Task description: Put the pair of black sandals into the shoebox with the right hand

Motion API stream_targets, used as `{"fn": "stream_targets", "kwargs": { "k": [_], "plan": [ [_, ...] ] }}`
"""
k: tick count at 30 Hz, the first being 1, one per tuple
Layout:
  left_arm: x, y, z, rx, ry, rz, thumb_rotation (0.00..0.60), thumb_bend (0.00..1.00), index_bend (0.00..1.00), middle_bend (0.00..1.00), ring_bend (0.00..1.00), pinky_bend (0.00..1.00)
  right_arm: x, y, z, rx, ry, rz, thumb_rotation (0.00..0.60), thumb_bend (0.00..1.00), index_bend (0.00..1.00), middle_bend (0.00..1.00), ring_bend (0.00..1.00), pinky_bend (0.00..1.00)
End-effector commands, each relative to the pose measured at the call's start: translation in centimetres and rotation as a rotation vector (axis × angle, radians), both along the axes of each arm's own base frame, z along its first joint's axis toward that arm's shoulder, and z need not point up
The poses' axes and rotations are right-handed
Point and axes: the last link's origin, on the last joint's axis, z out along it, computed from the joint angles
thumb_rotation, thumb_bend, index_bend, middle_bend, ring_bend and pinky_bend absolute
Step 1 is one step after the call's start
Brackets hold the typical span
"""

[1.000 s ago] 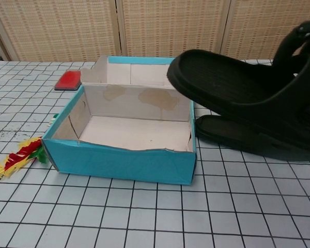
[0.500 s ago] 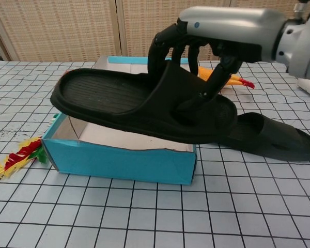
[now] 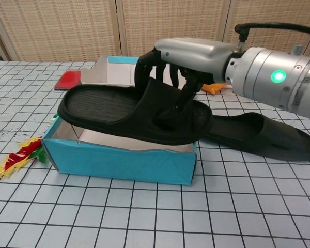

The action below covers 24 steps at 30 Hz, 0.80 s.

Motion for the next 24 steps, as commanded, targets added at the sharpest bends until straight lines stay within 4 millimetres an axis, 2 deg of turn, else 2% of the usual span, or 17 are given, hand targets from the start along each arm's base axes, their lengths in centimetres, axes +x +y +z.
{"fn": "stream_targets", "kwargs": {
  "k": [1, 7, 15, 24],
  "plan": [
    [0.0, 0.0, 0.0, 0.002, 0.0, 0.0, 0.6, 0.43, 0.29, 0.23, 0.25, 0.32, 0.0, -0.5, -1.9, 0.022, -0.015, -0.001, 0.6, 0.12, 0.49, 0.46, 0.38, 0.5],
    [0.0, 0.0, 0.1, 0.001, -0.005, 0.004, 0.6, 0.43, 0.29, 0.23, 0.25, 0.32, 0.6, -1.0, -3.5, 0.022, -0.056, 0.006, 0.6, 0.12, 0.5, 0.46, 0.38, 0.5],
    [0.0, 0.0, 0.1, -0.003, -0.008, 0.003, 0.6, 0.43, 0.28, 0.23, 0.25, 0.32, 1.8, -1.1, -4.3, 0.023, -0.106, 0.014, 0.6, 0.12, 0.5, 0.46, 0.38, 0.5],
    [0.1, 0.0, 0.1, -0.002, -0.011, -0.002, 0.6, 0.43, 0.28, 0.23, 0.25, 0.32, 0.6, -0.6, -5.7, 0.052, -0.077, 0.007, 0.6, 0.12, 0.5, 0.46, 0.38, 0.5]
  ]
}}
